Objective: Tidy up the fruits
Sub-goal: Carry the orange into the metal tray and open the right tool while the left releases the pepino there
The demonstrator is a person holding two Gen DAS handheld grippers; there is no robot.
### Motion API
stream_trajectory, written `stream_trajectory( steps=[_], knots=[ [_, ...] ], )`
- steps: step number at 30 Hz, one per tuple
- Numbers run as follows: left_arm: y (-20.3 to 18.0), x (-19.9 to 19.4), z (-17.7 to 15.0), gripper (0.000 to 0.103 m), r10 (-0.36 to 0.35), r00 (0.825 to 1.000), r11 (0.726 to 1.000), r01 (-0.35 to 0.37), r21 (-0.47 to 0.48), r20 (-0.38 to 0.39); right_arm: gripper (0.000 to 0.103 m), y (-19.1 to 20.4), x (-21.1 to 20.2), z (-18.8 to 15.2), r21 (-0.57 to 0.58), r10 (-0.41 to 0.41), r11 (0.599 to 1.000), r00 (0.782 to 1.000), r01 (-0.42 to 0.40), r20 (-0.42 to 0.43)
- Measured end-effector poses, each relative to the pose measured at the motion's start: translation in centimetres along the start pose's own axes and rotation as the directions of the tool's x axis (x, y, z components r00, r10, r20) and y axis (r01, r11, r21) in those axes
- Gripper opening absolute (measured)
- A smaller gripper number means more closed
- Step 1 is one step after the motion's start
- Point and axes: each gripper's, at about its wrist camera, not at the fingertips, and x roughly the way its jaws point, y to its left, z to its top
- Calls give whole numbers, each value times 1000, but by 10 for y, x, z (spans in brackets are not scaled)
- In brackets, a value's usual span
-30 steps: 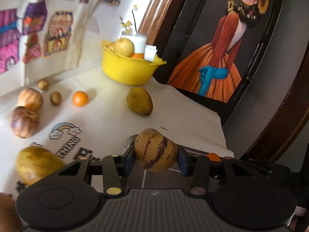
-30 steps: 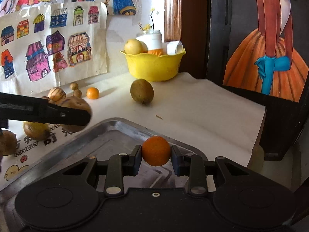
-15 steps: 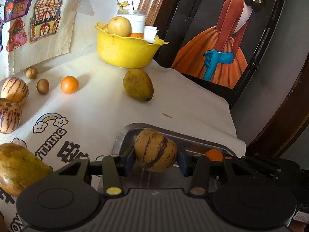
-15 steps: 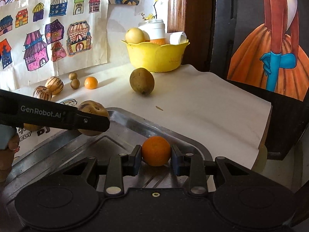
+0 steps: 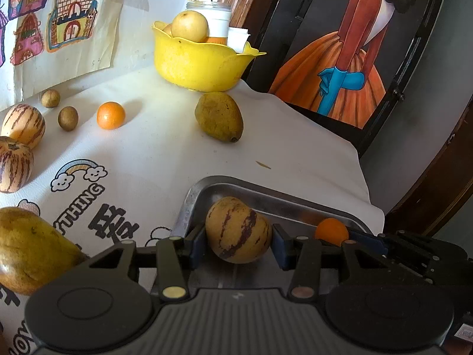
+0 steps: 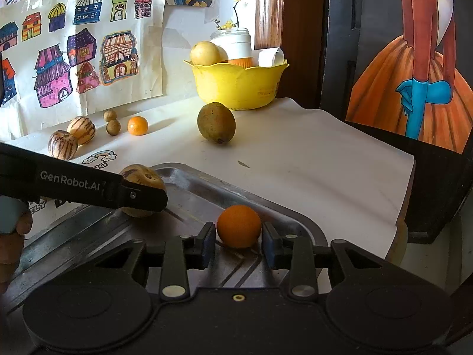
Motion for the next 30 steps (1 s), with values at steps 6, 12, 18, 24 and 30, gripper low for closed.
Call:
stream_trajectory(
  steps=[6,12,18,24,30],
  knots=[
    [0,-6,1,59,-13,1000,1000,13,-14,12,46,-1,-7,-1,17,1,1000,1000,-1,8],
    [-2,-28,-1,75,-21,998,999,22,-24,57,65,2,-31,-1,40,-5,999,999,4,37],
    [-5,-70,-6,97,-16,991,1000,19,-22,132,84,10,-71,-2,66,-8,998,996,3,86],
    [-3,-119,-22,102,4,979,1000,-1,-16,203,100,24,-113,-10,82,0,997,992,-11,129],
    [3,-158,-48,102,32,971,999,-33,2,238,102,44,-149,-25,88,6,996,992,-17,125]
  ],
)
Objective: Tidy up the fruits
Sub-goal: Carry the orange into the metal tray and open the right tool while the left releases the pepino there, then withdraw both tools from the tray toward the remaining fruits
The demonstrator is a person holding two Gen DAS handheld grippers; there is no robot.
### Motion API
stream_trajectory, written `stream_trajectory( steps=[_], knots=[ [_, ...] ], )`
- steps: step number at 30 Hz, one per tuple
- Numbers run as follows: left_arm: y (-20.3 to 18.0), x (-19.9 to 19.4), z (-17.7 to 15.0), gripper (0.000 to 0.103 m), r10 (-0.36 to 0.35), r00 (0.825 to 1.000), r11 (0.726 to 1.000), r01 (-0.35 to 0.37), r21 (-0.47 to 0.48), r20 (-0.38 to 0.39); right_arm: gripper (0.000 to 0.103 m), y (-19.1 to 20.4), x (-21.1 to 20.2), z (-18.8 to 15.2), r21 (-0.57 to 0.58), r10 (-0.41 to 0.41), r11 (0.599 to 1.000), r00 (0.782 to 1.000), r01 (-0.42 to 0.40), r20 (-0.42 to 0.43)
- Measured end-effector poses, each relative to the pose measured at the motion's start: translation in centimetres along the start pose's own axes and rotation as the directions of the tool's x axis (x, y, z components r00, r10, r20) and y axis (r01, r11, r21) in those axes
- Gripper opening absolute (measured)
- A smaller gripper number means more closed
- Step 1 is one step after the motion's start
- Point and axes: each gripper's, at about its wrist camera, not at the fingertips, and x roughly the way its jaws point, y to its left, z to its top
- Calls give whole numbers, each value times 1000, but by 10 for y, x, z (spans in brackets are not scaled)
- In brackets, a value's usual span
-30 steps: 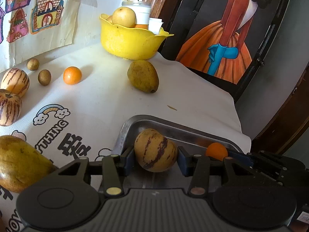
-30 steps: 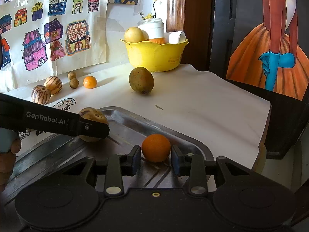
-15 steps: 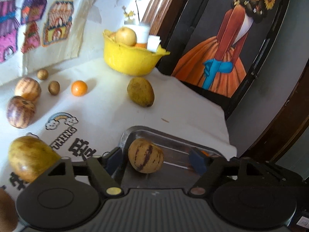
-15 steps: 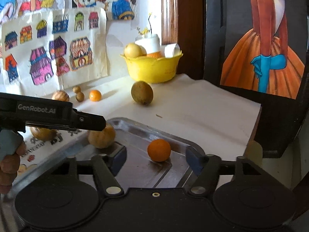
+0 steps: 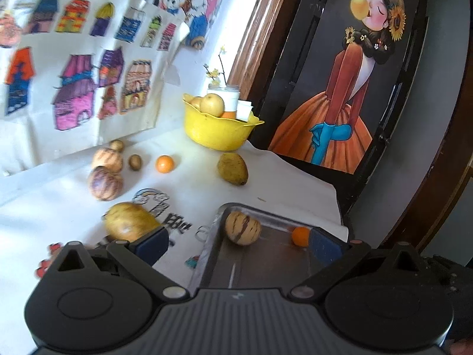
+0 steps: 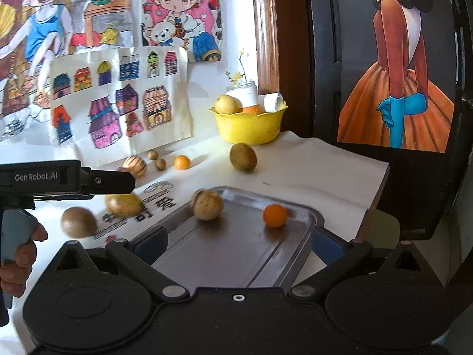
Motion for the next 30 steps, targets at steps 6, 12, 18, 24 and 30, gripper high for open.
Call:
stream_trajectory(
  steps=[6,12,18,24,30],
  knots=[
    [6,-37,-22,102,34,999,999,-35,36,13,102,21,-27,-23,2,-1,1000,999,1,-52],
    [15,-64,-43,102,44,999,997,-44,61,4,102,40,-47,-46,25,15,1000,995,-12,-100],
    [28,-82,-62,102,59,998,996,-58,67,-19,102,57,-56,-62,20,18,1000,989,-15,-145],
    [44,-93,-72,102,92,995,994,-89,67,-43,102,74,-57,-70,19,35,999,981,-32,-189],
    [60,-101,-78,103,132,990,989,-128,67,-53,102,86,-55,-70,32,65,998,972,-59,-227]
  ],
)
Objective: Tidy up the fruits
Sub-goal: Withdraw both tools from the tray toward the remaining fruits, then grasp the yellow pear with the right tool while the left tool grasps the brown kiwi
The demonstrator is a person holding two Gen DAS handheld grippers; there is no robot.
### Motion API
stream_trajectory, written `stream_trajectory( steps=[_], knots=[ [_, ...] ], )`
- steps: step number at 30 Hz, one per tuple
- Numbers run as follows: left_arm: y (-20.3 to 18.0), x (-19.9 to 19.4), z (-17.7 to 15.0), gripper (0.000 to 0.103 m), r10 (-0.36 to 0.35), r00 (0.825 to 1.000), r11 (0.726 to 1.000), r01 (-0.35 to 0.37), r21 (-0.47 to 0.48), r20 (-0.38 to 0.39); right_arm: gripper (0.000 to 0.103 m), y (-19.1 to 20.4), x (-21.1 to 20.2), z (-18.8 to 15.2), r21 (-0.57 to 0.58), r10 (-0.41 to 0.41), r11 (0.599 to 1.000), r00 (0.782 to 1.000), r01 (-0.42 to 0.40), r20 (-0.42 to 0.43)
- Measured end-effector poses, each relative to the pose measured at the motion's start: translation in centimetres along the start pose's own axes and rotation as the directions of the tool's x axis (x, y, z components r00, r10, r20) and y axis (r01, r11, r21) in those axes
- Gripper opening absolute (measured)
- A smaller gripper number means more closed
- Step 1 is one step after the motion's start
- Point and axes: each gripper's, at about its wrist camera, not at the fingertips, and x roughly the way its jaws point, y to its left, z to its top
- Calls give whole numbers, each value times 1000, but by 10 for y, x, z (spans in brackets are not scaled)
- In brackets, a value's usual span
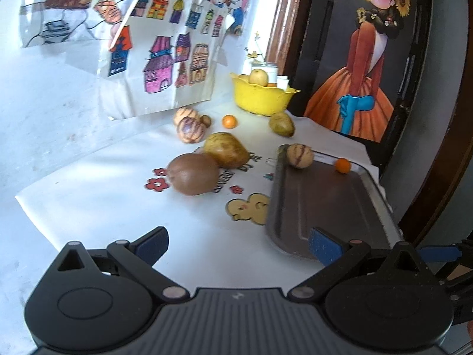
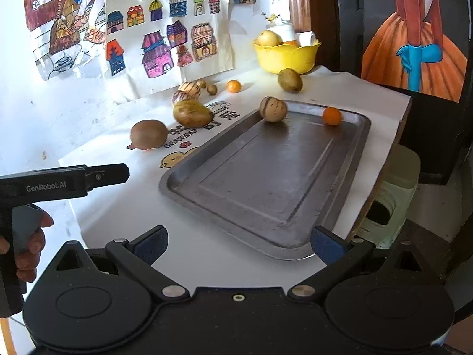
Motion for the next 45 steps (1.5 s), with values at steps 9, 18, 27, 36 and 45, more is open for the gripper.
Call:
stream_trajectory(
  steps=[9,18,27,36,45],
  knots=[
    [27,-3,2,102,54,999,998,-54,-27,-6,102,14,5,15,-19,76,997,997,-77,-31],
    [53,5,11,103,94,996,995,-94,-29,-12,102,14,14,45,-81,89,993,996,-90,-16],
    [59,24,23,103,67,998,998,-67,17,14,102,7,33,87,-114,97,989,995,-95,11],
    [53,48,37,103,55,998,996,-57,73,31,102,7,72,134,-124,107,987,991,-98,74],
    [49,80,51,102,31,999,989,-33,146,14,102,14,146,176,-105,198,975,980,-196,11]
  ],
)
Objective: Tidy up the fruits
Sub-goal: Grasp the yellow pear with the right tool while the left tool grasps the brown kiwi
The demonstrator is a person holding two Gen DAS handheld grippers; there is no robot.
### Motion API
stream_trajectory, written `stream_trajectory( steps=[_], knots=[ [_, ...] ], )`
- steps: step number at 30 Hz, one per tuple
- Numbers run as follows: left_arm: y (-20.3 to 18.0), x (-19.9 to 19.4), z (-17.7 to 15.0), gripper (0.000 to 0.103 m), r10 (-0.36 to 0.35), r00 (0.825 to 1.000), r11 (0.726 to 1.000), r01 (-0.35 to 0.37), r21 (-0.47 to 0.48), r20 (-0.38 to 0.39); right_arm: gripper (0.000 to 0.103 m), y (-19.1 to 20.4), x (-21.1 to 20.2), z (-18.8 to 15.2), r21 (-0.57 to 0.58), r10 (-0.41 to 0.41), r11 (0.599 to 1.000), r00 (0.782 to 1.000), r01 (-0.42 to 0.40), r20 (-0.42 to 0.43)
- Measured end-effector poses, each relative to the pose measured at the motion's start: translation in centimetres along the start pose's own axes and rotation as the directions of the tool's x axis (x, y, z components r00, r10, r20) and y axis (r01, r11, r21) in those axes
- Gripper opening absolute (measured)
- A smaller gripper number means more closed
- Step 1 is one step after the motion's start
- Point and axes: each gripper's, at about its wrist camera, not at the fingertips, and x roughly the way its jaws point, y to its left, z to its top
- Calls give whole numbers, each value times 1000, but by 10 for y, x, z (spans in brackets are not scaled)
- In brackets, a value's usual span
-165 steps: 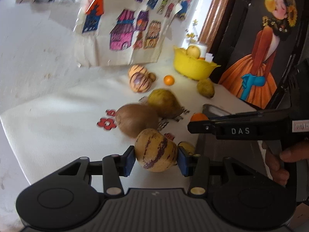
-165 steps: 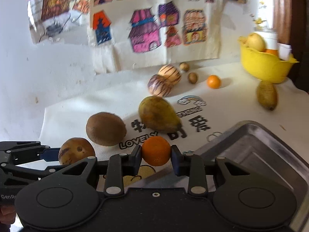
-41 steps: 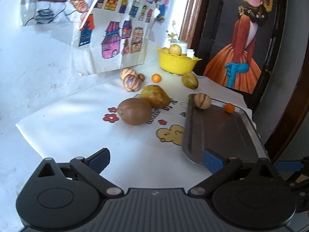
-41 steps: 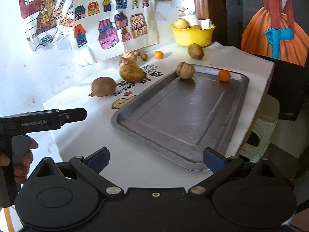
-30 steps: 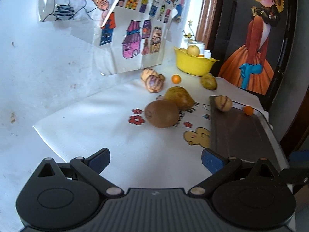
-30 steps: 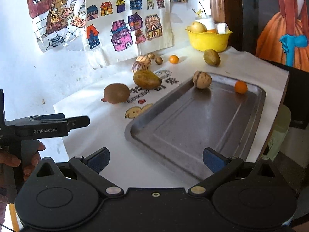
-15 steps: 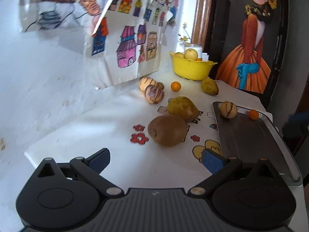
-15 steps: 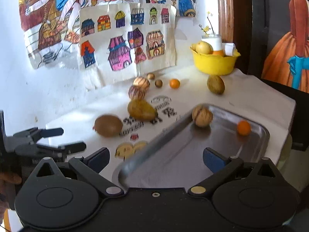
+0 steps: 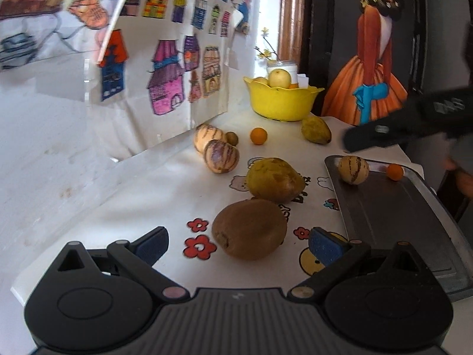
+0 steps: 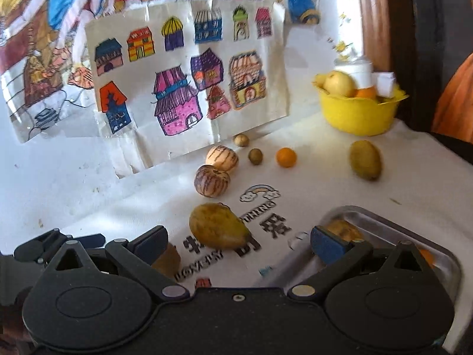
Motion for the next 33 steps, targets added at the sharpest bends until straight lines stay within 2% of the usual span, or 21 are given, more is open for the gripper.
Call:
stream_trajectory(
  steps=[9,14,19,24,28,33],
  knots=[
    [6,27,3,102,-29,998,999,27,-38,-60,96,2,64,15,-12,93,996,993,-94,-74],
    [3,34,5,91,-58,996,998,57,-16,-63,89,10,80,15,-57,114,991,987,-121,-111],
    [-6,36,6,81,-57,997,997,59,42,-45,84,13,91,14,-90,111,988,984,-124,-142],
    [-2,40,7,70,-47,998,999,48,21,-53,80,13,100,11,-95,103,988,982,-119,-160],
    [3,43,7,70,-65,996,998,64,-13,-55,79,15,104,10,-105,103,987,980,-122,-168],
    [3,45,8,68,-68,996,998,68,-6,-52,74,15,112,8,-108,103,986,977,-124,-185]
  ],
)
